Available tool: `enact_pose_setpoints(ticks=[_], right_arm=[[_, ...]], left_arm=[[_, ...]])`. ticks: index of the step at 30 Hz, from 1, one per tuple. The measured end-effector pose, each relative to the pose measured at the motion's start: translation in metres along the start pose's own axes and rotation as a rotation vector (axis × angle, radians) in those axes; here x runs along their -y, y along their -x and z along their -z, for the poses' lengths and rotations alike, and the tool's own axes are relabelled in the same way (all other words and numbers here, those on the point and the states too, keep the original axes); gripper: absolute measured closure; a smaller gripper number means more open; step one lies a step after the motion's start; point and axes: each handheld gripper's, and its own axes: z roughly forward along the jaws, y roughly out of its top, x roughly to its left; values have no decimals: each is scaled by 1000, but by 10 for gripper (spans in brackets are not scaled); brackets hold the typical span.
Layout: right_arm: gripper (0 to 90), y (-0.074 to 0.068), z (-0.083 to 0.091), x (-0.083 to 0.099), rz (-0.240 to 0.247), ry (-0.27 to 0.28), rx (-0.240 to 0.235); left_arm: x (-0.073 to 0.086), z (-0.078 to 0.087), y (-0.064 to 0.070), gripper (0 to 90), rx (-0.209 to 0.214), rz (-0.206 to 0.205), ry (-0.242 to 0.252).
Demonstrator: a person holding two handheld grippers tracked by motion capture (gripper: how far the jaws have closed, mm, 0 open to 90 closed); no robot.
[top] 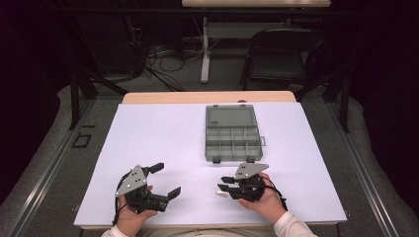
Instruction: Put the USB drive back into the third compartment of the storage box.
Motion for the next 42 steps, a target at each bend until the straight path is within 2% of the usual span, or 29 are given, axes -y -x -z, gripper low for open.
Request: enact_pose_setpoints(ticks=[7,13,30,42], right_arm=[[715,0,-8,5,0,-34,-15],[723,0,-11,8,-6,-55,-22],[739,-1,-20,14,-1,-92,-32],[755,-4,-26,17,19,-126,-38]], left_arm=[[0,0,-1,14,8,0,-4],[0,-1,-1,14,-2,1,-4],[1,-1,-1,17,3,1,-6],[1,-1,-1,17,0,1,-4]])
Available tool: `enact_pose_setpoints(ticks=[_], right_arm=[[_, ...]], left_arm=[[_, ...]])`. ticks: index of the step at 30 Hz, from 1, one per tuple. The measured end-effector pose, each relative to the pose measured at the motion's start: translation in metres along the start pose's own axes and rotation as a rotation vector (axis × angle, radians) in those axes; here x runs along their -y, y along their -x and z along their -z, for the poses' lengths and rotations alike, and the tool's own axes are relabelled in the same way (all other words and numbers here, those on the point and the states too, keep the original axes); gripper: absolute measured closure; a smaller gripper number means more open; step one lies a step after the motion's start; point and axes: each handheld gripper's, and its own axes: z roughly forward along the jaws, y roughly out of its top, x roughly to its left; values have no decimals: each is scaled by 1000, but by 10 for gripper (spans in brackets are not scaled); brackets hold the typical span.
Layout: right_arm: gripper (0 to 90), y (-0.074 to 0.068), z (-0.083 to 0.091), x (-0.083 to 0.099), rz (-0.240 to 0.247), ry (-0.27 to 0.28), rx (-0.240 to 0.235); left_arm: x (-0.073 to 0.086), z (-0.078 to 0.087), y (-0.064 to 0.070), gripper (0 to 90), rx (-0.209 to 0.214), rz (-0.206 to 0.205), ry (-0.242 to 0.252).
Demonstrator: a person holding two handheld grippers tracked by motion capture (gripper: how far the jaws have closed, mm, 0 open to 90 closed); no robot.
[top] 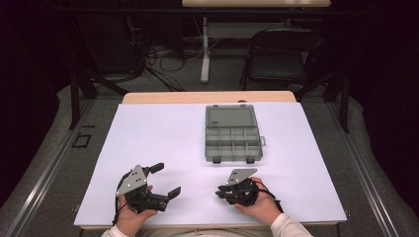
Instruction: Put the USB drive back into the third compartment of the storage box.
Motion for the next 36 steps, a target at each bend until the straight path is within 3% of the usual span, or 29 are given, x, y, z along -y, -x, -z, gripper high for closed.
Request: enact_pose_setpoints(ticks=[36], right_arm=[[793,0,-1,0,28,-8,14]], left_arm=[[0,0,0,18,-4,-2,-6]])
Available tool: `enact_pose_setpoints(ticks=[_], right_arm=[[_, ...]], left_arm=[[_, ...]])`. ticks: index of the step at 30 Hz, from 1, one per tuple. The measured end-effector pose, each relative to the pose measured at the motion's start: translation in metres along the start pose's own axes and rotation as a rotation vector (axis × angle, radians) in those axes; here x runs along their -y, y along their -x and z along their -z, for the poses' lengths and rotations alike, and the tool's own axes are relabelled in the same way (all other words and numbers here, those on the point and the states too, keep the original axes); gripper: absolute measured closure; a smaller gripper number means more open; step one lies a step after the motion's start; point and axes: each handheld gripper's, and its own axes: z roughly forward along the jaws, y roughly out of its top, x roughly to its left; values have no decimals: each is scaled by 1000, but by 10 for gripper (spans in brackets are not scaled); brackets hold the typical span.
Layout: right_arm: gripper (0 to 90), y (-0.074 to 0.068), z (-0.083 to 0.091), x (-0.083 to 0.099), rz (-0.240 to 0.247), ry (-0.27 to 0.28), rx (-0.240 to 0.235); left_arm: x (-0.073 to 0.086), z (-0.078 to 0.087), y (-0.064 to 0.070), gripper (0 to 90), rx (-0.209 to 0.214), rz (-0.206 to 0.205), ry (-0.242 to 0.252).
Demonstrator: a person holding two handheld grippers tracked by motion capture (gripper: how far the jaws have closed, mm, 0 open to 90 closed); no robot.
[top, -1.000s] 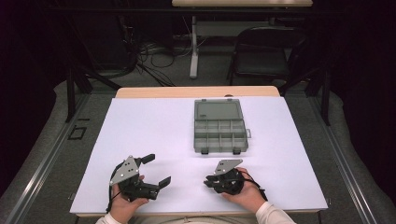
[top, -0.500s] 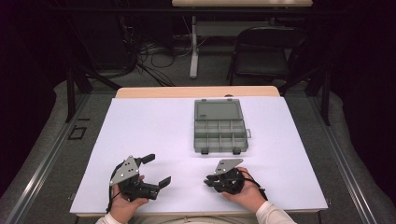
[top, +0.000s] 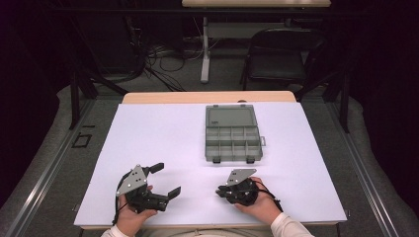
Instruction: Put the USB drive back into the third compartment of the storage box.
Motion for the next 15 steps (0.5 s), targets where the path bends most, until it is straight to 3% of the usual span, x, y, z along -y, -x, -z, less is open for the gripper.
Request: enact_pose_setpoints(ticks=[15], right_arm=[[793,-2,2,-2,18,12,0]], left_arm=[[0,0,0,20,3,-1,5]])
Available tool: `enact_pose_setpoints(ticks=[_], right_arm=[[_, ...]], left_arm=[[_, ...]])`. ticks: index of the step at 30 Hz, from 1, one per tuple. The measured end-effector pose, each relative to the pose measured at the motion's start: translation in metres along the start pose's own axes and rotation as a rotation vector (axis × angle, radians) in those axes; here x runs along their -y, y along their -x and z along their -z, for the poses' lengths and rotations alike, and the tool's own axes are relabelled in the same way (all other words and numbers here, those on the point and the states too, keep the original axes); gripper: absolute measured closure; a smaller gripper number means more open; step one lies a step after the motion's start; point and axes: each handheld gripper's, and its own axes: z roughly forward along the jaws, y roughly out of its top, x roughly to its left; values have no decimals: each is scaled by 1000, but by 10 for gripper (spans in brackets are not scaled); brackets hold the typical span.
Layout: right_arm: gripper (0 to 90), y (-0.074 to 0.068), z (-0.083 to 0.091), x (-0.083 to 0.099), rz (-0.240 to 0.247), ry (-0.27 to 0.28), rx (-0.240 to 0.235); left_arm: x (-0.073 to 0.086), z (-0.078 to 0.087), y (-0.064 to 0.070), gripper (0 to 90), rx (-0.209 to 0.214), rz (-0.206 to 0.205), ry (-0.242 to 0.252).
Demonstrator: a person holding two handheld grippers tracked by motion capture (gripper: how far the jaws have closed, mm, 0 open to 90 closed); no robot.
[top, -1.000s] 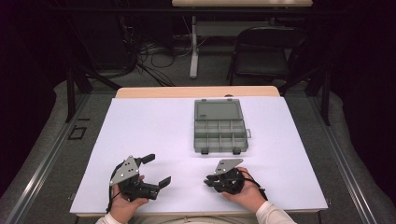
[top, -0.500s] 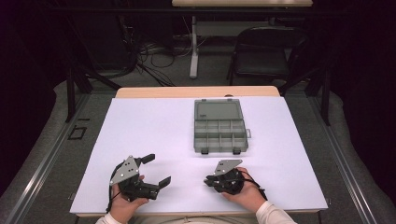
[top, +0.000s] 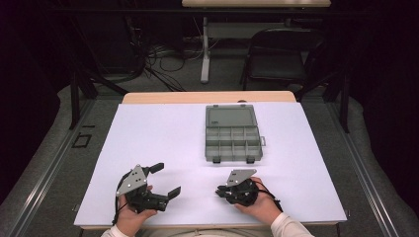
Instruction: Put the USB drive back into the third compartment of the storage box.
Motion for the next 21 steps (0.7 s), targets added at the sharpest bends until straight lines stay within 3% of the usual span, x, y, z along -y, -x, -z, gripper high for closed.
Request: enact_pose_setpoints(ticks=[21], right_arm=[[794,4,11,-4,-20,37,11]], left_arm=[[0,0,0,19,-3,-3,-7]])
